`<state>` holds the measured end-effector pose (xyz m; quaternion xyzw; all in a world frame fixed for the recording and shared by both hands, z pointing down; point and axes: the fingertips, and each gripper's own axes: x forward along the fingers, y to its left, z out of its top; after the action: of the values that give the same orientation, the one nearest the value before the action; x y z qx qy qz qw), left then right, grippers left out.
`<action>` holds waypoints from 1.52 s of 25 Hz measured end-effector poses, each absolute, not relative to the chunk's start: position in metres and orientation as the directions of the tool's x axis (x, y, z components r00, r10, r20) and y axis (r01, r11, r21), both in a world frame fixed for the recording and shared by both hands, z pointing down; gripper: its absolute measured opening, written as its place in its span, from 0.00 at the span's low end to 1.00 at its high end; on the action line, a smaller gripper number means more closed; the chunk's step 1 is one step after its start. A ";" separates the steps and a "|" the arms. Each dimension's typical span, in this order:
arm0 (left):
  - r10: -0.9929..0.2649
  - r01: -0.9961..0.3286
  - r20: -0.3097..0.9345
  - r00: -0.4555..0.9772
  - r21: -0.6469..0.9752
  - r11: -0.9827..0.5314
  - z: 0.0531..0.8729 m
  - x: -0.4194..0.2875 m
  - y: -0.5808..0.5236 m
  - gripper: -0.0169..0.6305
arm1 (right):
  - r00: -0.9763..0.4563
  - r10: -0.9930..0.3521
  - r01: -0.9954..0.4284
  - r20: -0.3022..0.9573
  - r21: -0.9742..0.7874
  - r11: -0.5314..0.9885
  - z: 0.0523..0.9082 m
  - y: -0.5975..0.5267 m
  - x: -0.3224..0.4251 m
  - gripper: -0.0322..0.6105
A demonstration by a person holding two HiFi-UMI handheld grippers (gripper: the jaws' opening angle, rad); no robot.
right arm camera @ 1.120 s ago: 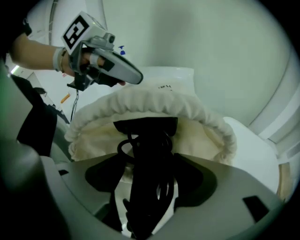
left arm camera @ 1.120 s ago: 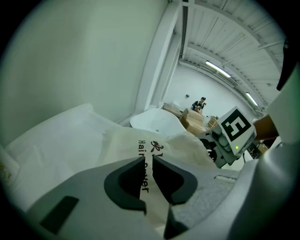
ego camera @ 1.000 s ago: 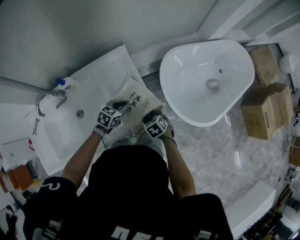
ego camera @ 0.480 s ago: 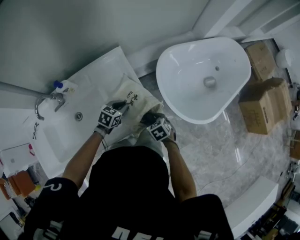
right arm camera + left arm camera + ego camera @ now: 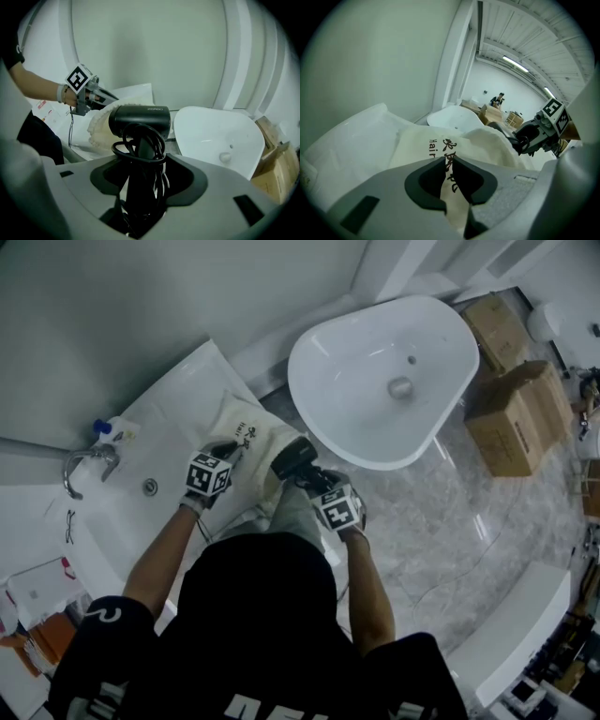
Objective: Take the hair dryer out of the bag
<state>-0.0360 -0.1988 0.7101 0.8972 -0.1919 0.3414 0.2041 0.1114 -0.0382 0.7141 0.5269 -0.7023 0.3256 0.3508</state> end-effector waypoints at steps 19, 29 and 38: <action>-0.509 -0.622 0.463 0.726 0.123 -0.774 0.589 -0.100 -0.214 0.03 | -0.282 -0.716 -0.956 0.639 -0.125 0.265 0.597 -0.148 0.069 0.40; -0.672 -0.763 0.398 0.625 0.131 -0.633 0.564 -0.192 -0.221 0.03 | -0.382 -0.688 -0.905 0.617 -0.097 0.415 0.595 -0.203 -0.009 0.40; -0.685 -0.786 0.409 0.603 0.158 -0.598 0.575 -0.208 -0.215 0.03 | -0.358 -0.645 -0.910 0.675 -0.096 0.404 0.644 -0.215 -0.024 0.40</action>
<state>-0.2084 -0.2154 0.5755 0.8804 -0.4175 0.1550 0.1632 -0.0244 -0.2147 0.6437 0.4923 -0.7896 0.2358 0.2803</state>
